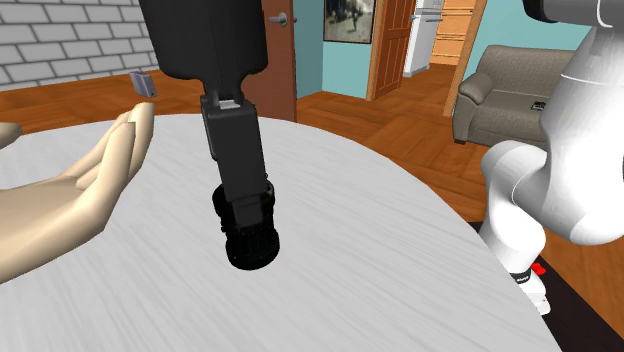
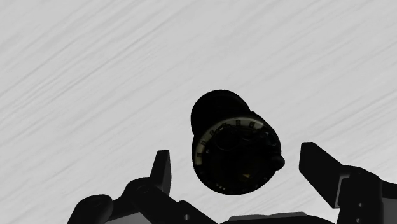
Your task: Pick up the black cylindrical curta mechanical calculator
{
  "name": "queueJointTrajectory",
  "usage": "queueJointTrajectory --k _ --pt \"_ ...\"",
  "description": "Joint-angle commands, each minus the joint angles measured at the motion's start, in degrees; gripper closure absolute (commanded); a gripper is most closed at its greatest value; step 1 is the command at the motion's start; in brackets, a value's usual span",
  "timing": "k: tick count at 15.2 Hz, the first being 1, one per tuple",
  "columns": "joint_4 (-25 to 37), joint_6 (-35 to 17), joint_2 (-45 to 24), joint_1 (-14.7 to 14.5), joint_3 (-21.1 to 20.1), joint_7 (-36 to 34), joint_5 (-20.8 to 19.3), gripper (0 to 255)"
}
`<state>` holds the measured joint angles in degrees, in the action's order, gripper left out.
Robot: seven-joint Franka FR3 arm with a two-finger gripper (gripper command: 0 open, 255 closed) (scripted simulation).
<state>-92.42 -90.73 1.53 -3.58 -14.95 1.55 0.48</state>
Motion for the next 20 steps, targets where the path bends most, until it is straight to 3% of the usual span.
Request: queueJointTrajectory --k 1,2,3,12,20 --pt "-1.5 -1.3 0.3 0.0 0.0 0.0 0.1 0" --pt "-1.5 -1.3 0.3 0.0 0.0 0.0 0.1 0" --pt "-1.4 -1.2 0.2 0.0 0.0 0.0 0.1 255" --pt "-1.5 -1.3 0.3 0.0 0.0 0.0 0.1 255" --pt "7.1 5.5 -1.7 -0.2 -0.2 -0.4 -0.4 255"
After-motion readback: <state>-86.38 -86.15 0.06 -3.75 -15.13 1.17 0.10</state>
